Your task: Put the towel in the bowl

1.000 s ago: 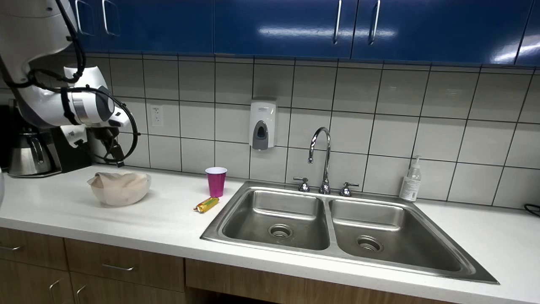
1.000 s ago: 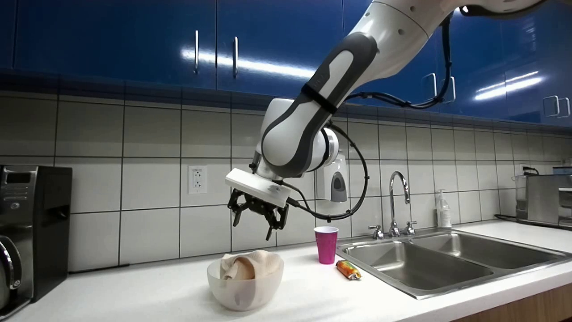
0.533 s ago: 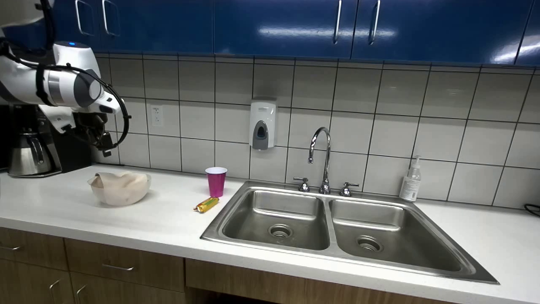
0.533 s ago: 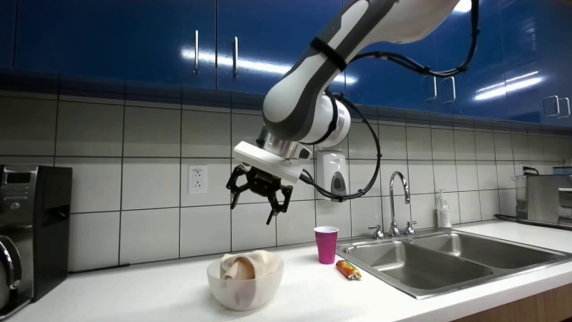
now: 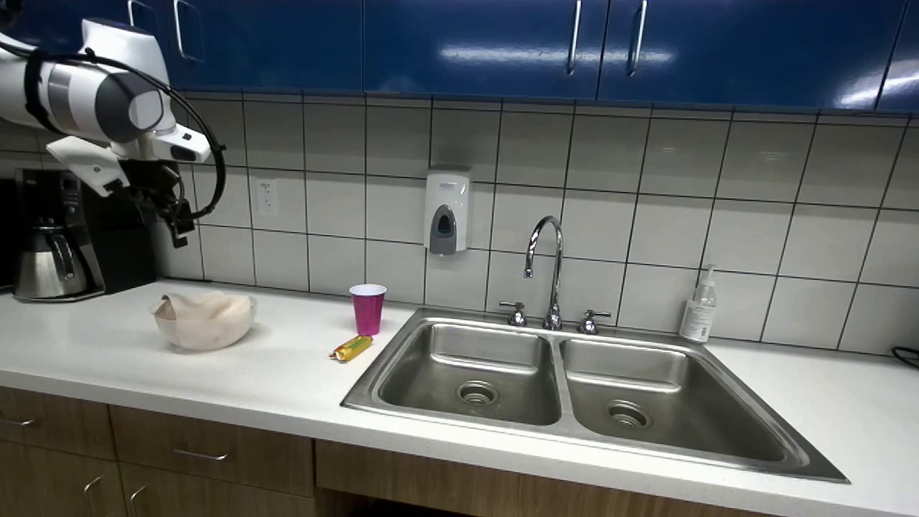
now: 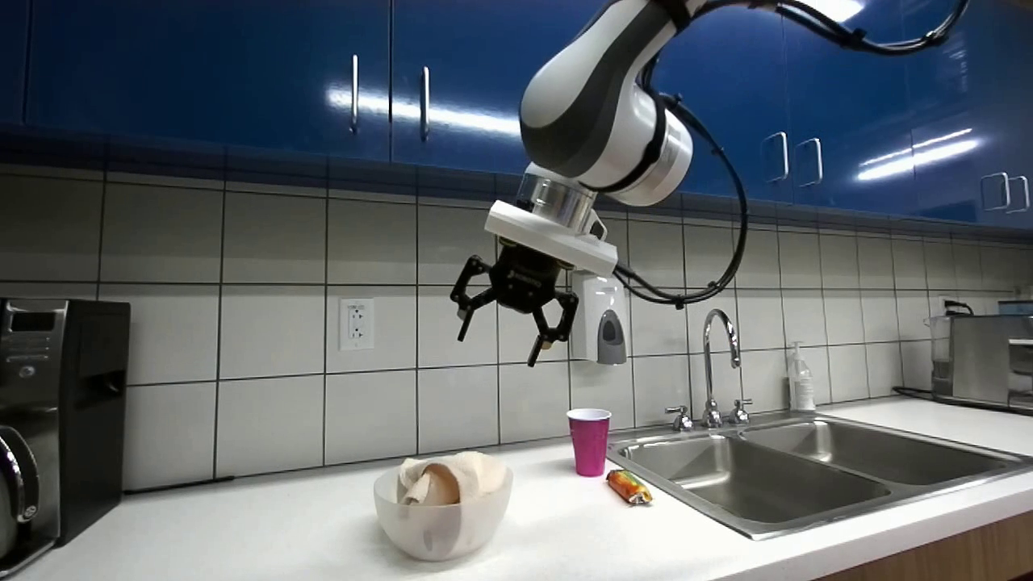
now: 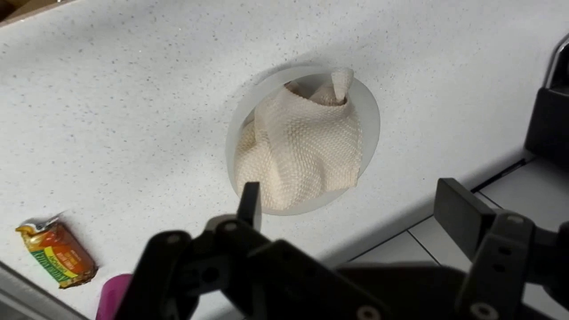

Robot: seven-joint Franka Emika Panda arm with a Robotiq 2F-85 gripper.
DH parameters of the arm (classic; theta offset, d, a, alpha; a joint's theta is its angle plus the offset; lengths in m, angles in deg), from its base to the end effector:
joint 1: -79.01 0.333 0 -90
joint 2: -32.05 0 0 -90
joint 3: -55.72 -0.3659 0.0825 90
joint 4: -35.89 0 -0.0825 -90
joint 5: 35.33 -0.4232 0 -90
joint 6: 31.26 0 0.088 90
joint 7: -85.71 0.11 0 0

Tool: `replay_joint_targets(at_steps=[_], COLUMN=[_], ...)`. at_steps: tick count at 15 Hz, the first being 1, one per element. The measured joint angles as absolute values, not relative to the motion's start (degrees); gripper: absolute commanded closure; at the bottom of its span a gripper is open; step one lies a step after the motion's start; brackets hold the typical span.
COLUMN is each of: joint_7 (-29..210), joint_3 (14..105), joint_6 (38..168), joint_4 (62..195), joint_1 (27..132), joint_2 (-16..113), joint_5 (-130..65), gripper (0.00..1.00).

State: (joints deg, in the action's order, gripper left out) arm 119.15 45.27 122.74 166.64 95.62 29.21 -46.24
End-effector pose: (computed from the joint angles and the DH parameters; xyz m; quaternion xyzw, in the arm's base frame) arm 0.5152 0.2576 0.4466 -0.9646 0.1268 -0.1661 0.1611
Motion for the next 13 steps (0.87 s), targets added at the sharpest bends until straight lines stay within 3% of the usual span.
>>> replay_joint_targets(at_steps=[13], joint_7=[102.98], joint_3=[47.7], joint_6=[104.26], joint_4=[177.64], joint_1=[92.99], joint_2=[8.53], joint_5=[-51.45], gripper=[0.0])
